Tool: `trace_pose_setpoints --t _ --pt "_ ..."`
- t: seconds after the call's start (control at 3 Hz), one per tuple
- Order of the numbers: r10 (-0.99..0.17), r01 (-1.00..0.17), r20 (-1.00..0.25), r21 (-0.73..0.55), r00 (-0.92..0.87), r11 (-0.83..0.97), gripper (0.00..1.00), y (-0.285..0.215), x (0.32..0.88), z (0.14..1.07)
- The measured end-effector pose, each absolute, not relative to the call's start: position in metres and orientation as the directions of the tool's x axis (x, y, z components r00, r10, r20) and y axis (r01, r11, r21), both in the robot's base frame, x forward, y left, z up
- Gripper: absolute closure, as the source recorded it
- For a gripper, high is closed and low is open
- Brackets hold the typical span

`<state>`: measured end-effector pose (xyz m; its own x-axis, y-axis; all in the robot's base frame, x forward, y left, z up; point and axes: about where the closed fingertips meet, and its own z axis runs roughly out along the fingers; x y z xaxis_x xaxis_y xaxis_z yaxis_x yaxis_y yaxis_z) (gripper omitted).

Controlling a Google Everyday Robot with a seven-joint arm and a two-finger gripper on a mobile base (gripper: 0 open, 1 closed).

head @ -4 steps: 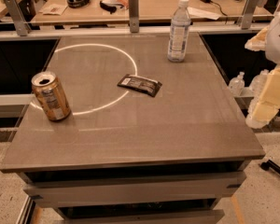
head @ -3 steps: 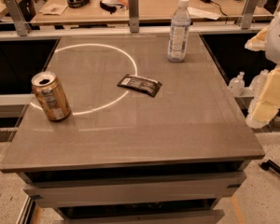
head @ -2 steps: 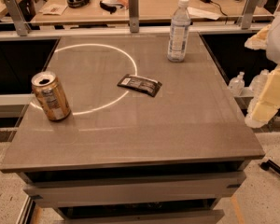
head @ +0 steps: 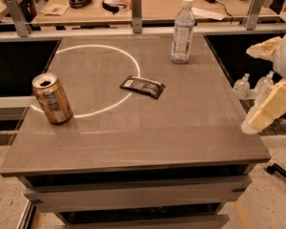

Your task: Move rxbar chocolate near blue plastic bottle

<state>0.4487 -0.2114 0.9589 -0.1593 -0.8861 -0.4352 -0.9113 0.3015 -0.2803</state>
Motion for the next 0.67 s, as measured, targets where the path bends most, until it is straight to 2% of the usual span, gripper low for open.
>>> trace_pose_setpoints --t 0.67 --pt "-0.761 -0.897 -0.632 -0.238 -0.147 0.371 0.0 -0.198 0.472 0.937"
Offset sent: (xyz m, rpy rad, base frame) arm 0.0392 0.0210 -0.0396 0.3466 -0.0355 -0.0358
